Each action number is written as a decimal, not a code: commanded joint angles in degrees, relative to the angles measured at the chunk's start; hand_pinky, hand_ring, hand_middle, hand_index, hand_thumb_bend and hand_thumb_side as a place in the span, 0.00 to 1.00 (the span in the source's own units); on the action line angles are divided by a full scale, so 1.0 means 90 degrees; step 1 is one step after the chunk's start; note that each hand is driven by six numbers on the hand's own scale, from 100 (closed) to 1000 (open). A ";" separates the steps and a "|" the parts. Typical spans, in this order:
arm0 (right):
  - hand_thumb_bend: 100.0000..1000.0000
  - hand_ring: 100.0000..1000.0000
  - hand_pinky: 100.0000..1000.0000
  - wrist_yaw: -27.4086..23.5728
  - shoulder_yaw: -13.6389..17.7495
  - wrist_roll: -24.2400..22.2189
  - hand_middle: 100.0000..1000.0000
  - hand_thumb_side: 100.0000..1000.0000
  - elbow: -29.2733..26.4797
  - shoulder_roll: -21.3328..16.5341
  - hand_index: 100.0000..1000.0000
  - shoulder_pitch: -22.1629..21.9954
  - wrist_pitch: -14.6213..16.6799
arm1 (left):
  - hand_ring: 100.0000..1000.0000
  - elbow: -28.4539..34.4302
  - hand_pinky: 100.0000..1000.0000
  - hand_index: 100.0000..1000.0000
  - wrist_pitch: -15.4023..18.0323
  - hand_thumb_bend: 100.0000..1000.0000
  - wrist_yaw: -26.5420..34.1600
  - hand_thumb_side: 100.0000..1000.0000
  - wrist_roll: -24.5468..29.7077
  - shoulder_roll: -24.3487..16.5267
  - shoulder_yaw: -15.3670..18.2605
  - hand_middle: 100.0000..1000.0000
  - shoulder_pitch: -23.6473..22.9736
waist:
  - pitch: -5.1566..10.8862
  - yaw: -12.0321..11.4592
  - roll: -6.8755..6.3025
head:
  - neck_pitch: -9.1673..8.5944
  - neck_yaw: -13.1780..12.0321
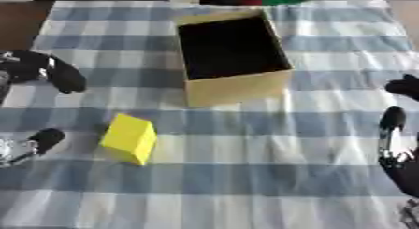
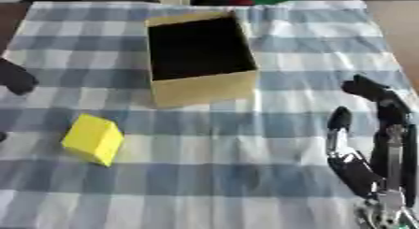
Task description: Pick up objects on the table and place them in the box.
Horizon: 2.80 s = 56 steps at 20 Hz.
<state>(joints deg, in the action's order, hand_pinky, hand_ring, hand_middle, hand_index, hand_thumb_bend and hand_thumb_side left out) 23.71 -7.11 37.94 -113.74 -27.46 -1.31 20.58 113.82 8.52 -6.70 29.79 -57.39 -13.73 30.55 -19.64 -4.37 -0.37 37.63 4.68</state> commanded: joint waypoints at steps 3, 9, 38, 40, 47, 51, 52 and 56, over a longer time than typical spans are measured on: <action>0.00 0.69 0.89 -0.0021 0.0002 -0.0077 0.65 0.55 -0.0095 -0.0076 0.83 0.0008 0.0014 | 0.75 0.0086 0.89 0.84 -0.0367 0.43 -0.0371 0.40 0.0111 -0.0001 -0.0257 0.80 0.0457 | 0.0166 0.0014 -0.0020 | -0.0055 -0.0020; 0.00 0.69 0.90 -0.0072 -0.0010 -0.0155 0.65 0.55 -0.0095 -0.0074 0.83 0.0000 0.0006 | 0.81 0.0086 0.96 0.81 -0.0753 0.55 -0.1019 0.52 0.0408 0.0177 -0.0593 0.82 0.0819 | 0.0200 0.0027 -0.0032 | -0.0093 -0.0003; 0.00 0.67 0.90 -0.0156 -0.0091 -0.0305 0.64 0.56 -0.0095 0.0076 0.82 -0.0021 -0.0028 | 0.84 -0.0217 0.97 0.90 -0.2039 0.55 -0.1788 0.28 0.2015 0.1091 -0.1408 0.85 0.1497 | 0.0196 0.0012 -0.0046 | -0.0165 -0.0117; 0.00 0.67 0.90 -0.0156 -0.0098 -0.0309 0.64 0.56 -0.0095 0.0096 0.82 -0.0022 -0.0036 | 0.85 -0.0328 0.97 0.90 -0.2020 0.54 -0.1824 0.27 0.2042 0.1174 -0.1426 0.86 0.1520 | 0.0189 0.0015 -0.0044 | -0.0175 -0.0120; 0.00 0.66 0.90 -0.0147 -0.0129 -0.0341 0.63 0.56 -0.0095 0.0153 0.82 -0.0019 -0.0067 | 0.86 -0.0743 0.97 0.91 -0.1902 0.51 -0.2154 0.24 0.1929 0.1398 -0.1416 0.87 0.1585 | 0.0149 0.0048 -0.0033 | -0.0224 -0.0129; 0.00 0.66 0.91 -0.0137 -0.0147 -0.0360 0.63 0.56 -0.0095 0.0180 0.82 -0.0012 -0.0078 | 0.86 -0.1049 0.97 0.91 -0.1791 0.49 -0.2319 0.21 0.1896 0.1480 -0.1409 0.87 0.1580 | 0.0116 0.0063 -0.0031 | -0.0263 -0.0149; 0.00 0.66 0.91 -0.0135 -0.0149 -0.0360 0.63 0.56 -0.0095 0.0190 0.82 -0.0009 -0.0082 | 0.86 -0.1124 0.97 0.91 -0.1774 0.50 -0.2334 0.22 0.1901 0.1506 -0.1413 0.87 0.1578 | 0.0107 0.0067 -0.0029 | -0.0272 -0.0155; 0.00 0.66 0.91 -0.0127 -0.0160 -0.0362 0.63 0.56 -0.0095 0.0232 0.83 0.0004 -0.0096 | 0.86 -0.1375 0.98 0.90 -0.1760 0.50 -0.2360 0.23 0.1940 0.1618 -0.1443 0.87 0.1592 | 0.0067 0.0080 -0.0020 | -0.0290 -0.0167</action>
<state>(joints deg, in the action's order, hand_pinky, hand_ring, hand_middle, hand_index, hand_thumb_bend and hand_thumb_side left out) 22.54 -8.55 34.70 -113.73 -24.93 -1.51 19.77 101.63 -7.51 -27.70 47.19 -42.24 -27.02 43.87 -19.94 -3.64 -0.59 35.58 3.38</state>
